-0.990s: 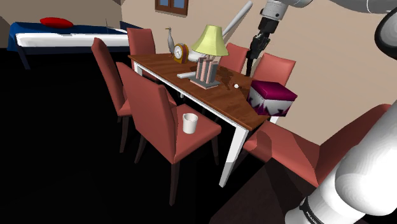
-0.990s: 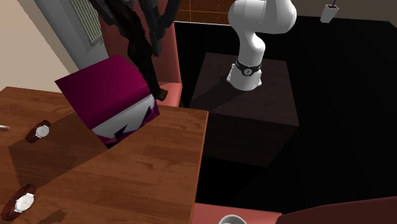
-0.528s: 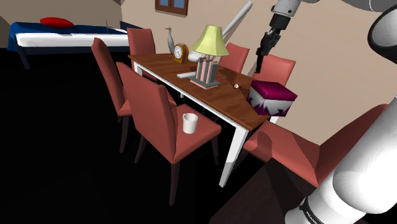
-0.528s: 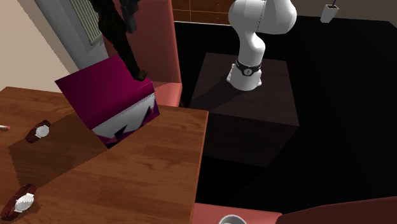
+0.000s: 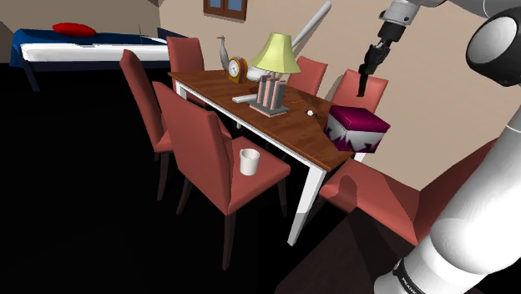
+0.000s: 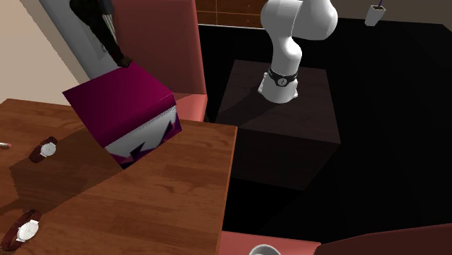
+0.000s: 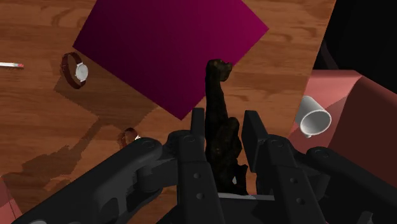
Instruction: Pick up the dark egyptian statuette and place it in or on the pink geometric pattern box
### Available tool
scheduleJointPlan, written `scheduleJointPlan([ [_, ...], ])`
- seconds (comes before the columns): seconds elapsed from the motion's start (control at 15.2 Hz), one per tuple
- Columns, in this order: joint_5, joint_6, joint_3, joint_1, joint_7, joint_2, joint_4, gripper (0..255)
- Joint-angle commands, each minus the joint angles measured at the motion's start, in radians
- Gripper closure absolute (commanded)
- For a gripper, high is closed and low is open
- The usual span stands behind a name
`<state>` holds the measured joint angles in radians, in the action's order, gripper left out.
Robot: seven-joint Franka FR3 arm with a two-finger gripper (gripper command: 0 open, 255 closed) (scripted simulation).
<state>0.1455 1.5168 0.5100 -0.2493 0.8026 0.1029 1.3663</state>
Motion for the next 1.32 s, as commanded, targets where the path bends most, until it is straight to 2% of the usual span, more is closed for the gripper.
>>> scheduleJointPlan([
  [0.0, 0.026, -0.024, 0.024, -0.037, 0.055, 0.041, -0.053, 255],
  [0.2, 0.067, -0.06, 0.054, -0.101, 0.132, 0.101, -0.131, 255],
  [1.25, 0.017, 0.189, 0.041, -0.056, 0.128, 0.014, 0.191, 255],
])
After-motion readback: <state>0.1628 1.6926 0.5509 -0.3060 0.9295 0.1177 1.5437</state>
